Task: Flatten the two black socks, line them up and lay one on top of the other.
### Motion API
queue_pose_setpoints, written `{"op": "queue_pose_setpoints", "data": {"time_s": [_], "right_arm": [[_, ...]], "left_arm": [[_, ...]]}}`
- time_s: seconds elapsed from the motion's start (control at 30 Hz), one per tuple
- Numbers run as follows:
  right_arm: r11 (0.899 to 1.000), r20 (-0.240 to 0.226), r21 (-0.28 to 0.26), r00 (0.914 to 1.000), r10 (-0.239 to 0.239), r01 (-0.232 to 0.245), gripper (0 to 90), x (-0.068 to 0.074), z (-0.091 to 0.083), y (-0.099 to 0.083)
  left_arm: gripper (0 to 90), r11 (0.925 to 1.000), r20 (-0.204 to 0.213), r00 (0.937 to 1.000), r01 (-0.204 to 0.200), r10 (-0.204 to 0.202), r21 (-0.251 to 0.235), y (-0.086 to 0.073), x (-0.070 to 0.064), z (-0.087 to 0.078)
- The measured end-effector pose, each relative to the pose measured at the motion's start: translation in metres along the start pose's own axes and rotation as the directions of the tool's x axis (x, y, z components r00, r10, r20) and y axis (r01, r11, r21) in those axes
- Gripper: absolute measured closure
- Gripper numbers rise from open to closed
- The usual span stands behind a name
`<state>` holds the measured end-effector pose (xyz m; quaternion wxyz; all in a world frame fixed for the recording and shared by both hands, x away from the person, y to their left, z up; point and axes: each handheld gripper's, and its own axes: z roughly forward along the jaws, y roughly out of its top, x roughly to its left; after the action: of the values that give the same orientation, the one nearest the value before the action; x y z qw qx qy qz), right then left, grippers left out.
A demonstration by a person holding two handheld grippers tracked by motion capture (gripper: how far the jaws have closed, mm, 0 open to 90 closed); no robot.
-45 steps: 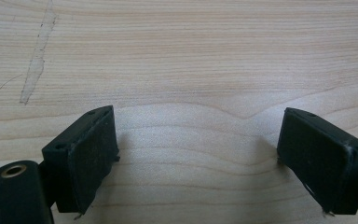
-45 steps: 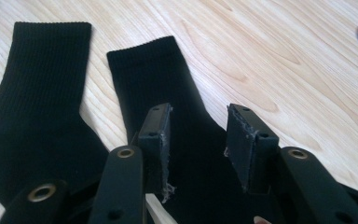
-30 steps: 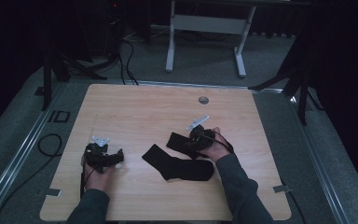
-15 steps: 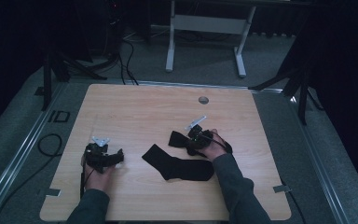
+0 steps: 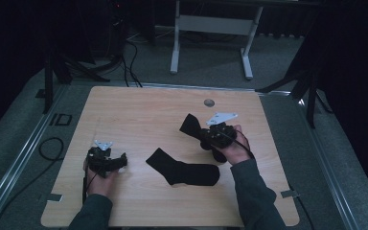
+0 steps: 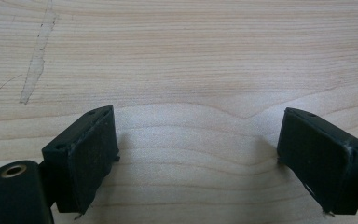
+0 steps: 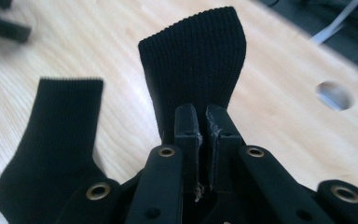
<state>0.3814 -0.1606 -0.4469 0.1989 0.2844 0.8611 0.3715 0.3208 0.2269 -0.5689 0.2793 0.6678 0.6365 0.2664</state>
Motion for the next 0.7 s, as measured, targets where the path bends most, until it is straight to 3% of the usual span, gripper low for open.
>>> {"op": "queue_pose_setpoints", "data": {"time_s": [0.03, 0.1, 0.13, 0.33, 0.47, 0.53, 0.7], "right_arm": [[0.999, 0.015, -0.037, 0.9999, 0.001, 0.0, 84.4, 0.0, -0.013, 0.004], [0.999, 0.018, -0.054, 0.9998, -0.004, 0.005, 84.4, 0.001, -0.02, 0.005], [0.996, 0.016, -0.087, 0.9999, 0.001, 0.001, 84.4, 0.005, -0.031, 0.008], [0.991, 0.001, -0.135, 1.0, -0.007, 0.007, 84.4, 0.023, -0.051, 0.013], [0.99, -0.018, -0.138, 0.9998, -0.013, 0.01, 84.3, 0.034, -0.053, 0.015], [0.993, -0.046, -0.121, 0.9988, -0.018, 0.013, 84.4, 0.044, -0.047, 0.017], [0.997, -0.061, -0.079, 0.9981, -0.01, 0.005, 84.3, 0.058, -0.033, 0.016]], "left_arm": [[12.4, 1.0, 0.0, 1.0, 0.001, -0.001, 0.0, 0.0, 0.0, 0.0], [12.4, 1.0, 0.001, 1.0, 0.0, 0.0, 0.001, 0.0, 0.0, 0.0], [12.4, 1.0, 0.001, 1.0, -0.001, 0.001, 0.004, 0.0, 0.0, 0.0], [12.4, 1.0, 0.0, 1.0, -0.001, 0.001, 0.004, 0.0, 0.0, 0.0], [12.4, 1.0, 0.0, 1.0, -0.002, 0.002, 0.004, 0.0, 0.0, 0.0], [12.4, 1.0, 0.0, 1.0, -0.002, 0.002, 0.004, 0.0, 0.0, 0.0], [12.4, 1.0, 0.0, 1.0, -0.002, 0.002, 0.004, 0.0, 0.0, 0.0]]}}
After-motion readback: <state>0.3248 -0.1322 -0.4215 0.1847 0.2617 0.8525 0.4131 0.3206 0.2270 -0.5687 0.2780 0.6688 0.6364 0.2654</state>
